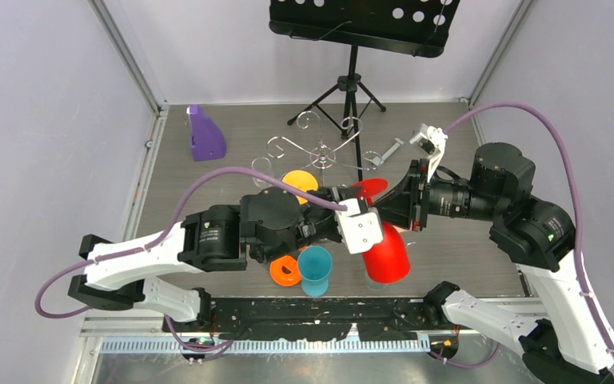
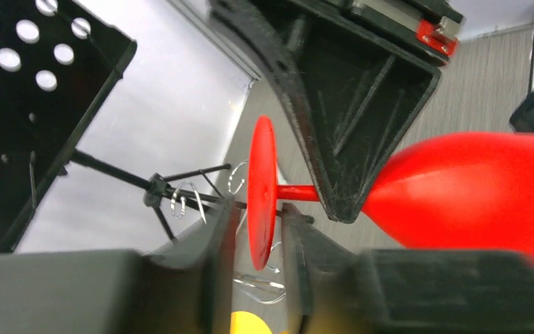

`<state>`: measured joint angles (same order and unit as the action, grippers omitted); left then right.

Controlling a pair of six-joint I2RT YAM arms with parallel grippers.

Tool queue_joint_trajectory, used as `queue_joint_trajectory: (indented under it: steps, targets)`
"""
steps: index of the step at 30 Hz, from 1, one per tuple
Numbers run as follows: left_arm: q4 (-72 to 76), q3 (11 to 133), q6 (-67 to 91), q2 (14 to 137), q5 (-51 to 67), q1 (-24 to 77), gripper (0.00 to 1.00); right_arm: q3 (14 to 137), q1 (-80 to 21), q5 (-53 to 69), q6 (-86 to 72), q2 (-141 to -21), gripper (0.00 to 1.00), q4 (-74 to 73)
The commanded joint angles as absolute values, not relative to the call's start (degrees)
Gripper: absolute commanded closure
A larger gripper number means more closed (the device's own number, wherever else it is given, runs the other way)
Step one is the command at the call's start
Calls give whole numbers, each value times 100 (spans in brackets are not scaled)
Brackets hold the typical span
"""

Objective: Place the wine glass upside down on the wine glass rack
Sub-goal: Turn the wine glass upside down at the wine rack.

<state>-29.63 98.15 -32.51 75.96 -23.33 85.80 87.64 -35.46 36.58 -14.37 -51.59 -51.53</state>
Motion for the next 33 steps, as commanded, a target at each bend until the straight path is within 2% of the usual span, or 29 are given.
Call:
queue_joint_trajectory:
  steps: [1, 4, 6, 11, 14, 18, 21, 28, 33]
  targets:
    - [-1981, 9535, -3020, 7141, -3009, 8561, 55, 8713, -3567, 2817, -1638, -4884, 94, -4824]
    - [-1652, 9233, -2577, 6830, -3171, 8424, 33, 8734, -3570, 1999, -1600, -4743, 94, -4864]
    - [-1703, 9157, -1925, 6632, -2933, 8080, 29, 8701, -3558, 1476, -1517, -4667, 95, -4884]
    - [-2313, 9147, 135, 6399, -1750, 6493, 29, 8327, -3559, 849, -1512, -4440, 95, -4662]
    - [-2698, 9372, 640, 6645, -1338, 5939, 29, 8255, -3543, 234, -1512, -4403, 95, -4606]
    - [-3189, 9935, 936, 7313, -1004, 5734, 28, 8077, -3491, -374, -1375, -4433, 95, -4405]
    - [-3378, 10225, 1082, 7639, -846, 5638, 25, 7940, -3359, -209, -1075, -4494, 95, -4212]
    - [-3421, 10176, 1320, 7893, -699, 5405, 24, 7458, -3116, -129, -746, -4340, 94, -3545]
    - [-3213, 9888, 1537, 7914, -428, 5188, 28, 7364, -3040, 146, -586, -4417, 95, -3363]
